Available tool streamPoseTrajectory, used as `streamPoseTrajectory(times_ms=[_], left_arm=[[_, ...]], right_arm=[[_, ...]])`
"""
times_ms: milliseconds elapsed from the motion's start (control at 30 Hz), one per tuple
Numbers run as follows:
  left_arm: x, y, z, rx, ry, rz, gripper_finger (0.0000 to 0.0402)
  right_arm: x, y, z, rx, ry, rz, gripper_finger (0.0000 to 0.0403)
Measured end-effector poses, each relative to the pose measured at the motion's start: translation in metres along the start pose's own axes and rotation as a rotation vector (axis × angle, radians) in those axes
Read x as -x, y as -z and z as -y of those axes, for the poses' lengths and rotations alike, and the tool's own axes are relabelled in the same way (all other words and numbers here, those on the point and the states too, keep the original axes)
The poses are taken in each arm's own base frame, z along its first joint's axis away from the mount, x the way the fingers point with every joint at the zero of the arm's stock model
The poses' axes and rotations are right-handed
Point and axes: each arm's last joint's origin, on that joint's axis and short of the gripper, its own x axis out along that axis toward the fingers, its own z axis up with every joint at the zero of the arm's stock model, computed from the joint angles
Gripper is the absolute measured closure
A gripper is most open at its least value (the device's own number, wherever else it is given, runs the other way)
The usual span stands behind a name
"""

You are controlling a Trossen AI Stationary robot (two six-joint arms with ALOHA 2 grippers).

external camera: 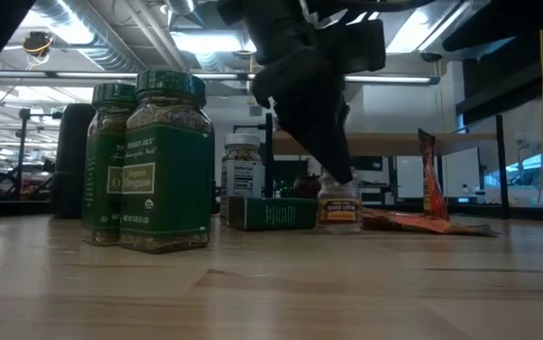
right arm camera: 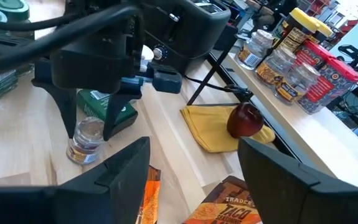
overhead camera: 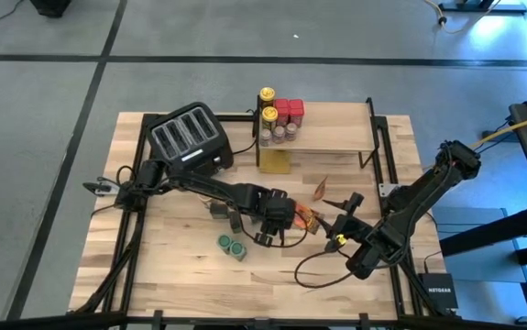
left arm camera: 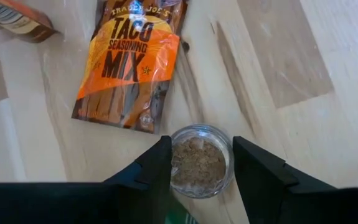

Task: Shelf spices
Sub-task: Put the brown seasoning bottle on the shelf

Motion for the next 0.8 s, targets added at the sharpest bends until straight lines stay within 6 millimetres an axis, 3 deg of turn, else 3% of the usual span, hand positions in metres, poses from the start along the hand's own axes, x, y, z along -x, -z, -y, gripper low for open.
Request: streamPoseTrajectory(times_ms=[400, 633, 800], left_arm=[[0.005, -0.003, -0.003, -0.027, 0.0, 0.035, 0.0162], [0.057, -0.008, -0.007, -0.02, -0.022, 0.11, 0.0153], [0.102, 0.012, -0.01, 0.031, -0.063, 0.171, 0.0153]], right_arm=[[0.0, 0.0, 0.0, -0.002, 0.0, 0.0, 0.0153], [-0.002, -0.002, -0.002, -0.027, -0.012, -0.002, 0.0153], [-0.012, -0.01, -0.008, -0.029, -0.155, -0.094, 0.0153]])
